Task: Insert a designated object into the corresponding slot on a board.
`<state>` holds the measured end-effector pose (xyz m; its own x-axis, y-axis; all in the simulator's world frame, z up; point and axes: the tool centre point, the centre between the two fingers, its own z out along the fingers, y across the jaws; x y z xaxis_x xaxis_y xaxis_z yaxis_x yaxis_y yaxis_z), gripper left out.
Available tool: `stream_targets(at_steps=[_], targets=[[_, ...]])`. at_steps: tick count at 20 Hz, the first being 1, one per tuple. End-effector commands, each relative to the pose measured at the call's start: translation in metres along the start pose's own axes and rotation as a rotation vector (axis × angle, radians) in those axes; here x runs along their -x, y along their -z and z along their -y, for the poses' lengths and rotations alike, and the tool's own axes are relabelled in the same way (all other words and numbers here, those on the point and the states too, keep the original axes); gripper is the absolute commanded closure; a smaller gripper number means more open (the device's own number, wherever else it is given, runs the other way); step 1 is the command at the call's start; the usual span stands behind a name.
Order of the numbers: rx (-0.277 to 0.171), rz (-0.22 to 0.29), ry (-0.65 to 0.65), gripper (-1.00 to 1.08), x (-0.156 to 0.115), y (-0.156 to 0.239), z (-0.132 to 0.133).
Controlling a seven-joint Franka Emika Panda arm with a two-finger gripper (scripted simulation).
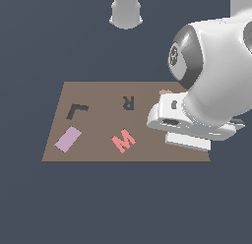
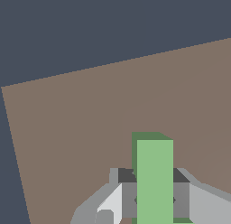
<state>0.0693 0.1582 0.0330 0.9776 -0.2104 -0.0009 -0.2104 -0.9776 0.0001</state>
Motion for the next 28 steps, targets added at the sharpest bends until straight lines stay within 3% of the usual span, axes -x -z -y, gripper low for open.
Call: stream_targets(at_steps=[1,15,28], targets=[[0.000,0.000,0.013,1.08,0.002,0.000,-0.002],[0.000,-0.001,0.227,1.08,0.040,0.001,-0.036],[-0.001,-0.001,0.602,1.08,0.084,0.003,-0.111]])
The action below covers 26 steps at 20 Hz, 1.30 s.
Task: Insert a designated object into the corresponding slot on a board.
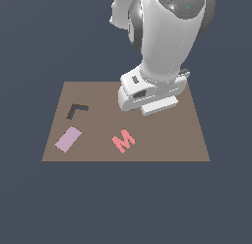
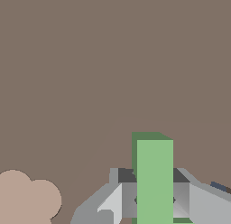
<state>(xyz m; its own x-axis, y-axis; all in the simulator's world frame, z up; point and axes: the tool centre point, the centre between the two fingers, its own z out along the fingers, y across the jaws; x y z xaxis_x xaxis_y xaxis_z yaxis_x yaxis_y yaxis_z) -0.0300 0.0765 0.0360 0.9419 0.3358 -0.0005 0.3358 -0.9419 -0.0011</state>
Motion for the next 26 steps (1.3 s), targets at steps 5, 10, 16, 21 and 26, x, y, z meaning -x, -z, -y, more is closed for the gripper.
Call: stream_targets(at_steps=[5,10,16,21,26], targets=[[0.000,-0.001,0.197,1.08,0.035,0.001,-0.031],[0.000,-0.001,0.339,1.08,0.055,0.002,-0.058],[0.000,-0.001,0.504,1.08,0.074,0.003,-0.093],[0.000,0.000,0.639,1.08,0.084,0.003,-0.124],[0.000,0.000,0.767,1.08,0.090,0.004,-0.155]])
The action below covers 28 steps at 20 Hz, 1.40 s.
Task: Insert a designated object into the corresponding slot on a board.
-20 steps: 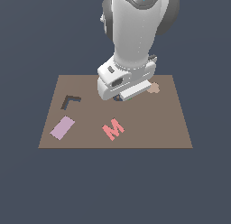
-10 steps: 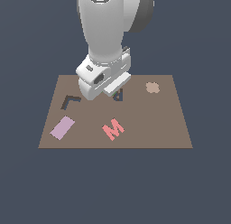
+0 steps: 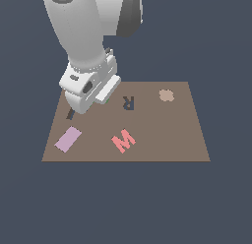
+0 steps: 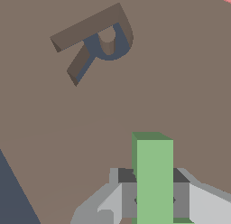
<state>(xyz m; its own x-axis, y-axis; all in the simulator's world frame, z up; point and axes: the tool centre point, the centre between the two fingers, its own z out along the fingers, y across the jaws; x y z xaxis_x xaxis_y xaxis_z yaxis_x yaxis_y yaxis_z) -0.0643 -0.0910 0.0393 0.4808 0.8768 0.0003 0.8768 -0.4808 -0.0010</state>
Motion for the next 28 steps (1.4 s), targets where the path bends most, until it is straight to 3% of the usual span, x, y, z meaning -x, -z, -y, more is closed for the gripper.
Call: stream_targets(at_steps=[1,14,28], targets=[[0.000,0.000,0.063,1.08,0.011,0.000,-0.010],[0.000,0.000,0.276,1.08,0.043,0.001,-0.051],[0.000,0.000,0.325,1.08,0.048,-0.002,-0.062]])
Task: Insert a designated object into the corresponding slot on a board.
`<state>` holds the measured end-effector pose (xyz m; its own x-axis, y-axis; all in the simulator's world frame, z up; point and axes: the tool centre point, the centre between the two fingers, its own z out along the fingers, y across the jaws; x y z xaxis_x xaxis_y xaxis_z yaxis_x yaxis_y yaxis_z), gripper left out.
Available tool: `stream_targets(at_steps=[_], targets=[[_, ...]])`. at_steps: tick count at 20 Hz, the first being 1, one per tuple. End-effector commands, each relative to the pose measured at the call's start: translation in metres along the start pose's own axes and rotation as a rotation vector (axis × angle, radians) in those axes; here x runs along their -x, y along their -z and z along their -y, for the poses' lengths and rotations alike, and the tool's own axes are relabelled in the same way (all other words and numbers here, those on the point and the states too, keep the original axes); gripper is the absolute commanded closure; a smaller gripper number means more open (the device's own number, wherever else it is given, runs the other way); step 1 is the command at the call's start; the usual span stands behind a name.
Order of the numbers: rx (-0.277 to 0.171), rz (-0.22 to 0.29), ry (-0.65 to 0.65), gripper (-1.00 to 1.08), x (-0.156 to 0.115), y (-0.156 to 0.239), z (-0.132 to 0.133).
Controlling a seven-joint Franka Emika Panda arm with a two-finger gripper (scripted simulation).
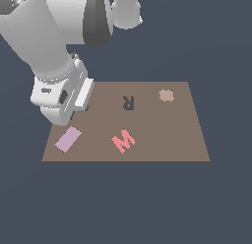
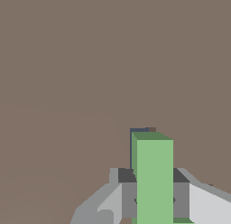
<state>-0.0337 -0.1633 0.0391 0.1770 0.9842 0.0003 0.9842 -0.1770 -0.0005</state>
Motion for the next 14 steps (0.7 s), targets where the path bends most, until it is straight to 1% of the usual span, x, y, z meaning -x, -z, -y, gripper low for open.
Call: stream_targets(at_steps=[1,4,5,14], targets=[[0.000,0.000,0.002,1.08,-0.0003,-0.0047,-0.0003],[0.000,0.000,0.003,1.08,-0.0004,-0.0084,-0.0006],[0.000,0.000,0.003,-0.92,-0.0004,-0.0084,-0.0006],[0.000,0.000,0.003,-0.92,-0.0004,-0.0084,-0.0006]])
